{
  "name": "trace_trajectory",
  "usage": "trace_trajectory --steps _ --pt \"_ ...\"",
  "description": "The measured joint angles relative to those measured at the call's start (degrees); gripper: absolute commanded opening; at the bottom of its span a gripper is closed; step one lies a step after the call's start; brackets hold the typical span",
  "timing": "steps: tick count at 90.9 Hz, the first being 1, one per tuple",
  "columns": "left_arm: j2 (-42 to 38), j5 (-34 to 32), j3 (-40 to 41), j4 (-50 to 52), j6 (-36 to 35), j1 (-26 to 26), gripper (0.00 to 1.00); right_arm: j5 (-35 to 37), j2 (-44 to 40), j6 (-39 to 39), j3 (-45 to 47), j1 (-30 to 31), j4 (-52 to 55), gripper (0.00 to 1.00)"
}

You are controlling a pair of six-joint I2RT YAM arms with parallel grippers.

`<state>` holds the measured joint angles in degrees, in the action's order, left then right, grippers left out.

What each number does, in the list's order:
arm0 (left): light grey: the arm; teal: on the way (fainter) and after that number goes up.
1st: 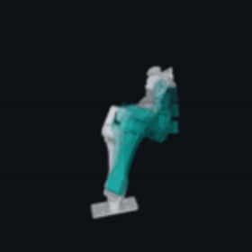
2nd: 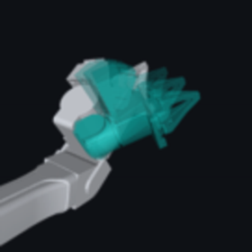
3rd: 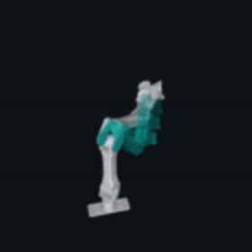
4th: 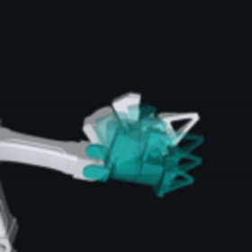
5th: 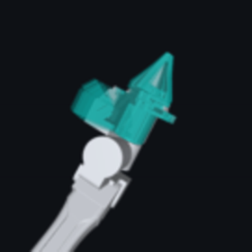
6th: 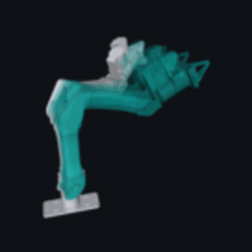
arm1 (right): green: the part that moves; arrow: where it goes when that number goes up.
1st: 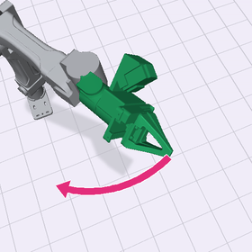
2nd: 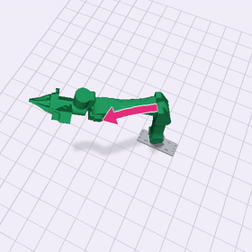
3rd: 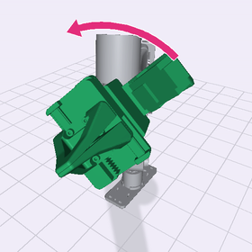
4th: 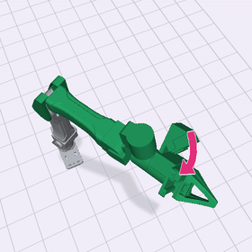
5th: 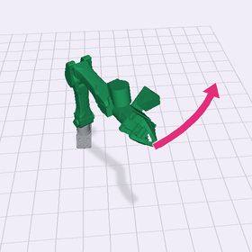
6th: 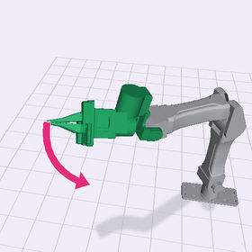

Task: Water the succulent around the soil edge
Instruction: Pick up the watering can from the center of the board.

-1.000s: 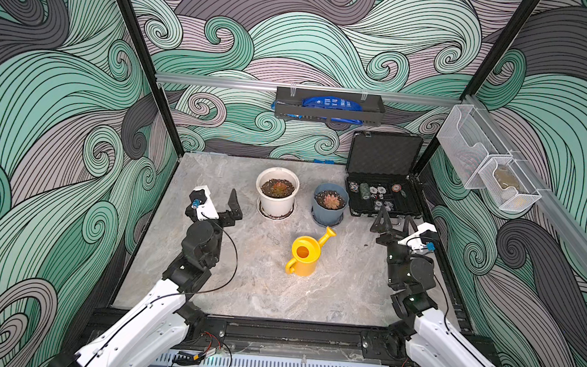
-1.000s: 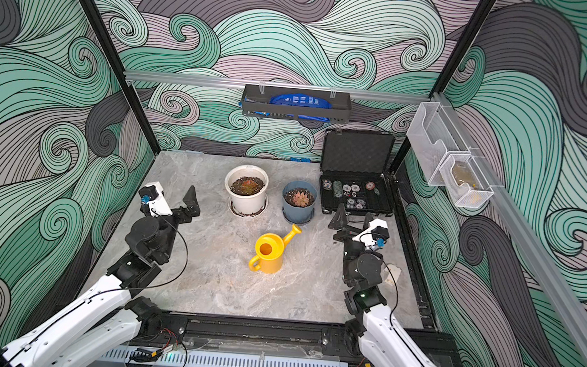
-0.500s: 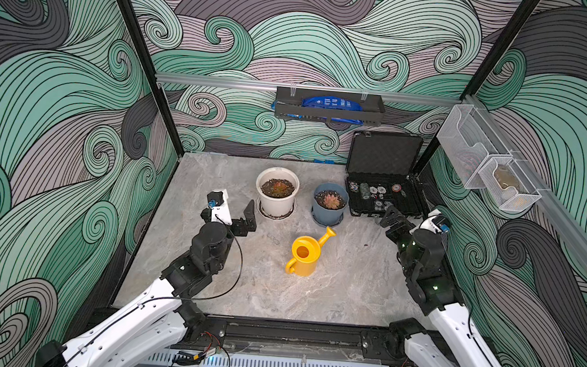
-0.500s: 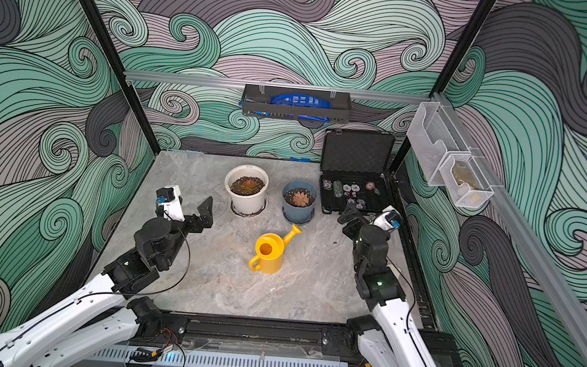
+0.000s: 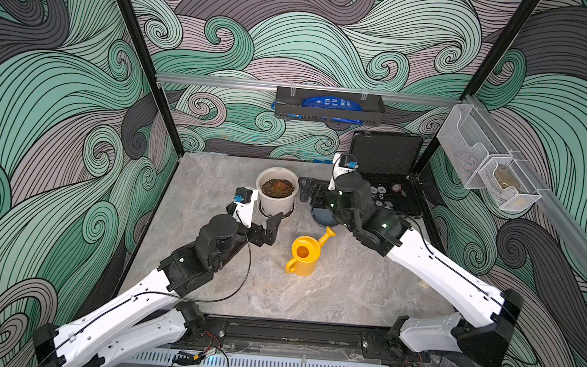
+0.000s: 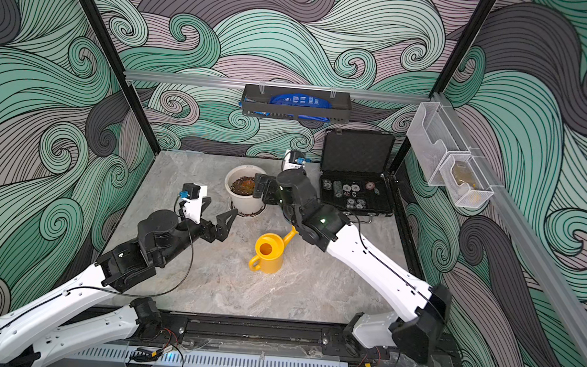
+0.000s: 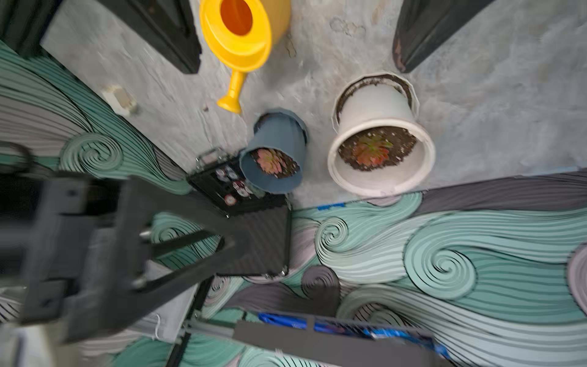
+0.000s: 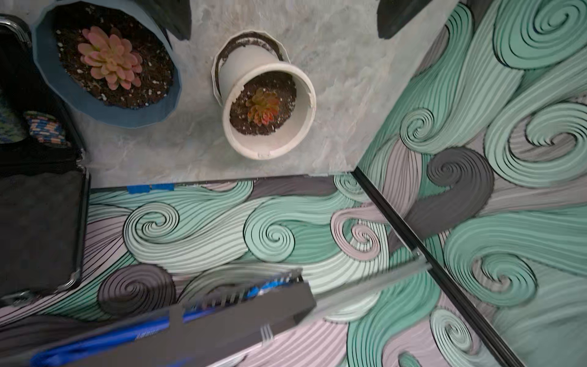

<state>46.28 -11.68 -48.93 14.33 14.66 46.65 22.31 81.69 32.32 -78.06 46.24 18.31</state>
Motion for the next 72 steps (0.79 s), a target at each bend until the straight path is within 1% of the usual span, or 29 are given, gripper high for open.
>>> trace_trajectory --steps 13,21,28,39,47,57,72 --pt "-1.97 10.71 -0.90 8.87 3.19 0.33 0.95 -4.96 1.64 -0.24 3.69 -5.51 -1.79 0.87" --pt "-2.93 15.78 -1.09 14.38 5.07 1.18 0.93 -7.08 1.40 -0.15 7.45 -8.22 -5.18 0.86" --pt "-3.06 20.06 -1.31 19.43 6.45 1.92 0.93 -8.35 0.33 -0.20 12.72 -8.68 -8.98 0.86" --pt "-2.23 25.46 -1.31 25.57 7.65 2.62 0.93 -9.44 -2.97 -0.11 22.23 -8.35 -14.10 0.81" --pt "0.33 28.63 -1.46 28.70 7.45 3.17 0.92 -9.88 -5.55 -0.22 26.25 -8.33 -17.07 0.80" --pt "6.73 31.21 -2.93 31.85 6.03 3.87 0.87 -10.71 -8.33 -0.20 28.57 -8.50 -21.75 0.80" --pt "17.92 31.36 -7.54 33.59 2.36 5.64 0.83 -13.94 -8.57 0.50 28.87 -10.12 -25.92 0.77"
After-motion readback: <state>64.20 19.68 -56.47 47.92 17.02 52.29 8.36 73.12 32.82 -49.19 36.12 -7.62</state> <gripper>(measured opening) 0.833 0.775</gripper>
